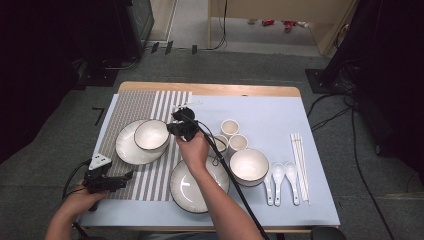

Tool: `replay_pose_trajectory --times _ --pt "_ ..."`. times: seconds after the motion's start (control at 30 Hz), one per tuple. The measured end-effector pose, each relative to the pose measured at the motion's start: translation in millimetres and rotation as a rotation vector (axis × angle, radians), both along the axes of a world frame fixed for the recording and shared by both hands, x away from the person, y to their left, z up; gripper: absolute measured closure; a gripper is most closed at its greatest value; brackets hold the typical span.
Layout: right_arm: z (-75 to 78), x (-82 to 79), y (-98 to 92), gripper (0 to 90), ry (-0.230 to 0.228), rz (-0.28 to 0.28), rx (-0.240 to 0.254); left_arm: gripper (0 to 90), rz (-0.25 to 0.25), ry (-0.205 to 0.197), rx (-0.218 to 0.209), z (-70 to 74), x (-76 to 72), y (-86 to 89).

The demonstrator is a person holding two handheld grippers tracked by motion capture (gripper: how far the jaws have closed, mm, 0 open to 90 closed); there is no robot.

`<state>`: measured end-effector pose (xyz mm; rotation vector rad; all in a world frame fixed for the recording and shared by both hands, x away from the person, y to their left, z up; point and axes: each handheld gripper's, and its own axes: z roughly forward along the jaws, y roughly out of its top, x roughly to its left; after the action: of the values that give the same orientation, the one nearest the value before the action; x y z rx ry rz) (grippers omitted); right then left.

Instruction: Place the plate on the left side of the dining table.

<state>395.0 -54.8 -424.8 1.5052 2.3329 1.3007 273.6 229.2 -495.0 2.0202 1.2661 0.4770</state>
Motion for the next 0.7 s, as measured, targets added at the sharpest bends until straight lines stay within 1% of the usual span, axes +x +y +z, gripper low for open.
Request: replay_pose_trajectory --times 0.03,0.13,0.2,0.33,0.47,0.7 --pt "-0.4 -2.5 -0.2 85.3 -0.011 -0.002 -0.001 8.5 0.0 0.0 0.001 0.0 0.0 -0.1" --pt "0.3 -6.1 -1.6 86.5 -0.025 -0.007 -0.001 8.5 0.001 -0.001 0.0 -0.1 0.0 0.0" --pt "0.9 -8.5 -3.1 86.7 -0.03 -0.014 -0.019 8.5 0.001 -0.001 -0.002 -0.2 0.1 0.0" --pt "-0.6 -10.2 -6.6 87.8 -0.026 -0.017 -0.025 8.5 -0.001 -0.001 0.002 -0.1 0.1 0.0" --pt "-3.2 -15.8 -9.2 88.4 -0.028 -0.013 -0.029 8.5 -0.001 -0.001 0.003 -0.1 0.0 -0.1" --pt "-7.5 -21.6 -6.4 88.6 -0.019 -0.001 -0.042 8.5 -0.001 -0.001 0.004 -0.1 0.0 -0.3"
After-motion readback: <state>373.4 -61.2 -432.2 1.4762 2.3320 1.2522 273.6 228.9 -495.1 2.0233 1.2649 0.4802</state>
